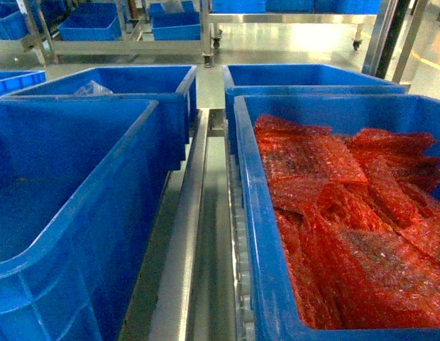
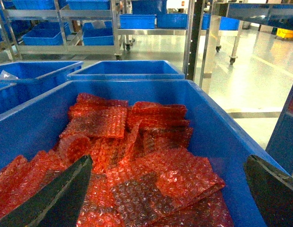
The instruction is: Pick blue part to blue bin on bottom shelf
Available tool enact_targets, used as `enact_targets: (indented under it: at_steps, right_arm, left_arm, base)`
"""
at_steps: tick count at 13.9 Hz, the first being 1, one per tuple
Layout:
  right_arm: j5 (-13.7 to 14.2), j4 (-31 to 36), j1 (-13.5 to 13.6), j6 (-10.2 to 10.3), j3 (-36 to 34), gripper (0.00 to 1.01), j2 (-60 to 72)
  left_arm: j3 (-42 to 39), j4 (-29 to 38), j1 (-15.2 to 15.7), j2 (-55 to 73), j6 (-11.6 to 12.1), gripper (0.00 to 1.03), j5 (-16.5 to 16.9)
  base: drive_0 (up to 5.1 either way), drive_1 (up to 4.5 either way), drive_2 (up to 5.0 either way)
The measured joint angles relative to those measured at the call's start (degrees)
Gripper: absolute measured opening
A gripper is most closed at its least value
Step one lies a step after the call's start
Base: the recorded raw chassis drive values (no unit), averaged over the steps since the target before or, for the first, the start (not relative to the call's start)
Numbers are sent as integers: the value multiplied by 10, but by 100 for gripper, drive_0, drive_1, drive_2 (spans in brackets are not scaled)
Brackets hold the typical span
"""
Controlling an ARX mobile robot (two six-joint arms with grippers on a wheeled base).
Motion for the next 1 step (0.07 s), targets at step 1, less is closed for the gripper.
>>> enact_targets:
  at_steps: [1]
  right_arm:
    - [0,0,0,0,0,98,0]
  left_arm:
    - [0,0,0,0,0,98,0]
  base:
    - [0,0,0]
